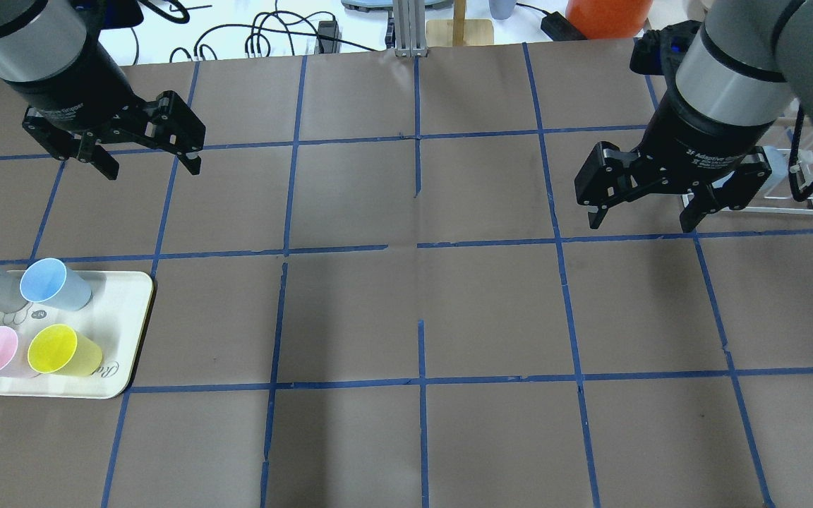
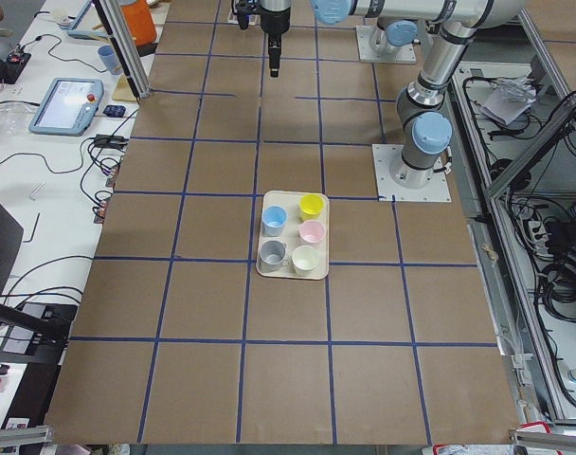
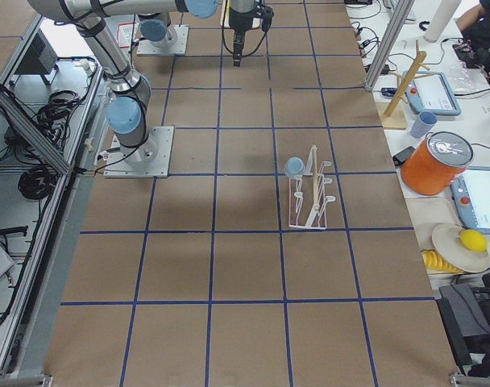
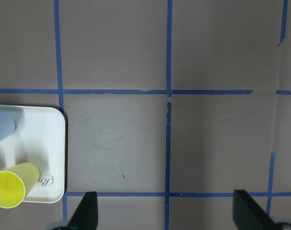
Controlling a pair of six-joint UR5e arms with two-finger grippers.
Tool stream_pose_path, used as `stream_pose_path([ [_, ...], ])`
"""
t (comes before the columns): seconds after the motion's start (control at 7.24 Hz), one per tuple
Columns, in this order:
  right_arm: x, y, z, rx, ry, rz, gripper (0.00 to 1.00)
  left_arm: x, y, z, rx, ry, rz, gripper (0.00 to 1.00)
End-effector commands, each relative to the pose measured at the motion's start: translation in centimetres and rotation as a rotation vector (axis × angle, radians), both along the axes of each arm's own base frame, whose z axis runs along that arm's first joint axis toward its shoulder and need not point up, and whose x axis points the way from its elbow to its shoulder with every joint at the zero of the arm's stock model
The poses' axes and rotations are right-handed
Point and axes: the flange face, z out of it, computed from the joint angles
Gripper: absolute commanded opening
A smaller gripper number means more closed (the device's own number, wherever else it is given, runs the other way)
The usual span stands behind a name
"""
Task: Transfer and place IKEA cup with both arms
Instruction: 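Move the right gripper toward the light blue cup on the wire rack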
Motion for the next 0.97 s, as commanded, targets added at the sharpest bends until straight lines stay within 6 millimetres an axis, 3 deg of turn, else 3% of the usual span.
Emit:
stream_pose_path([
  [0.0,-0.13,0.05,-0.17,0.012,0.01,-0.006,1.0,0.22,-0.04,-0.03,0.0,-0.004,0.004,1.0],
  [0.83,-0.6,-0.34,-0.2,0.004,0.005,-0.01,1.0,-0.04,0.1,-0.26,0.004,-0.001,-0.001,1.0],
])
